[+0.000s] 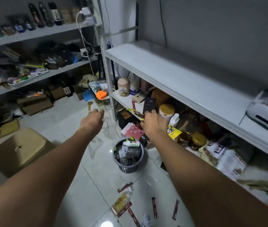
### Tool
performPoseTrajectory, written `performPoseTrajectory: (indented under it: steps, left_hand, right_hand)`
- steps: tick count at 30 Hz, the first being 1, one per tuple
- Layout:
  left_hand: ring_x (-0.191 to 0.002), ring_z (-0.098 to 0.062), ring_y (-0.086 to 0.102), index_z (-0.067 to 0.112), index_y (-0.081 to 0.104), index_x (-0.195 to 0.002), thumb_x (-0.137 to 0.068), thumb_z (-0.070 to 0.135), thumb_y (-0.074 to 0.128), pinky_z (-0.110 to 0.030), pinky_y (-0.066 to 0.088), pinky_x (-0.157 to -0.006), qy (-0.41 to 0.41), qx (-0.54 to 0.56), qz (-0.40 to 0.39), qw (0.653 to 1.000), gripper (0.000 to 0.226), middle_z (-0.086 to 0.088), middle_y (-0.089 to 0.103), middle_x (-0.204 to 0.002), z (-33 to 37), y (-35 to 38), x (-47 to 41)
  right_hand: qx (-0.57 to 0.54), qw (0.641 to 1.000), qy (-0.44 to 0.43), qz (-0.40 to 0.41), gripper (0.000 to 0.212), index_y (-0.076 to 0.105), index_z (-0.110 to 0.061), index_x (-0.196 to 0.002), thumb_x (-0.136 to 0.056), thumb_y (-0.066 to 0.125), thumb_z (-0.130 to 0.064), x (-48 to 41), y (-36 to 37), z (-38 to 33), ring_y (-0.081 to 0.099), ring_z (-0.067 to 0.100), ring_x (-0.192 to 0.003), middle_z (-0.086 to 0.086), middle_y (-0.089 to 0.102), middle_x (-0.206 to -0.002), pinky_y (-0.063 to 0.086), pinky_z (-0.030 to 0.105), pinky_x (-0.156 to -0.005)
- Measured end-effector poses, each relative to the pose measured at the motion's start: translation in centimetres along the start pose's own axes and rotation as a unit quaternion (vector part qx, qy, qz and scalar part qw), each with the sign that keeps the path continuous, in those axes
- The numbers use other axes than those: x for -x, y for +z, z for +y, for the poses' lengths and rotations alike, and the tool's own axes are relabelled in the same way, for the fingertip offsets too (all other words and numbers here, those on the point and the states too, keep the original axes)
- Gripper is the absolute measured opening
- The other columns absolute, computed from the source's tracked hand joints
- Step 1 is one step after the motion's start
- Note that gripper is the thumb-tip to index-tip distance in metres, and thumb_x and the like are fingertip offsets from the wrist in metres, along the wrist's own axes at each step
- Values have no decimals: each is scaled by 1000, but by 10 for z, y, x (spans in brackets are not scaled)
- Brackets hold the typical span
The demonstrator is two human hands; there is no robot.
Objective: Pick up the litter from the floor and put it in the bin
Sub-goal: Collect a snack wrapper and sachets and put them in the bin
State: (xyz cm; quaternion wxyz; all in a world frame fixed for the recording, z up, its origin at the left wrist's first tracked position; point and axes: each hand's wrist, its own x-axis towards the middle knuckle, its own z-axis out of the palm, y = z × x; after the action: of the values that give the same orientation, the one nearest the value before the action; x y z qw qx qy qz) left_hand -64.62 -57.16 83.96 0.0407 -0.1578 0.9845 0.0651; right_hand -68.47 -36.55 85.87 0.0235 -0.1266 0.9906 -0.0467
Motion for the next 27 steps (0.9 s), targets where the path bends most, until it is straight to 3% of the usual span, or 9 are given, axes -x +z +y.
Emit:
performPoseTrajectory:
  steps: [7, 13, 20, 23, 27]
  left_hand:
    - [-101, -33, 49, 7, 48, -112, -94, 8, 40, -41, 47, -78, -11, 39, 12, 999, 19, -17, 50, -113, -5, 129, -70]
    - [-103, -35, 49, 8, 51, -111, -90, 2, 40, -41, 45, -81, -18, 98, 44, 994, 24, -18, 49, -114, -15, 320, -149]
    - [-70, -29, 45, 2, 47, -107, -87, -5, 50, -45, 53, -75, -28, 209, 110, 971, 21, -22, 27, -119, -25, 499, -220]
    - [-68, -26, 44, 3, 55, -104, -88, -2, 54, -37, 47, -70, -26, 202, 97, 974, 17, -24, 39, -119, -29, 544, -240]
    - [-90, -26, 58, 14, 66, -105, -87, 19, 66, -29, 44, -75, 45, 161, 46, 985, 18, -16, 64, -113, -20, 570, -253]
  right_hand:
    - [4, 1000, -17, 12, 31, 56, -14, -124, -96, 54, -27, -75, 126, -1, 59, 28, -109, 9, 55, -122, 44, 34, -76]
    - [-6, 999, -27, 21, 37, 55, -13, -126, -95, 57, -33, -136, 303, 21, 56, 29, -114, 9, 52, -126, 46, 38, -83]
    - [-54, 995, -13, 86, 36, 56, -15, -123, -94, 56, -36, -195, 466, 52, 55, 30, -115, 9, 52, -127, 45, 37, -85]
    - [-54, 992, -21, 109, 37, 56, -16, -124, -93, 57, -37, -210, 508, 59, 55, 29, -115, 8, 51, -127, 45, 37, -84]
    - [-54, 989, -36, 131, 39, 54, -16, -126, -94, 57, -38, -222, 538, 60, 55, 29, -115, 8, 50, -129, 45, 37, -85]
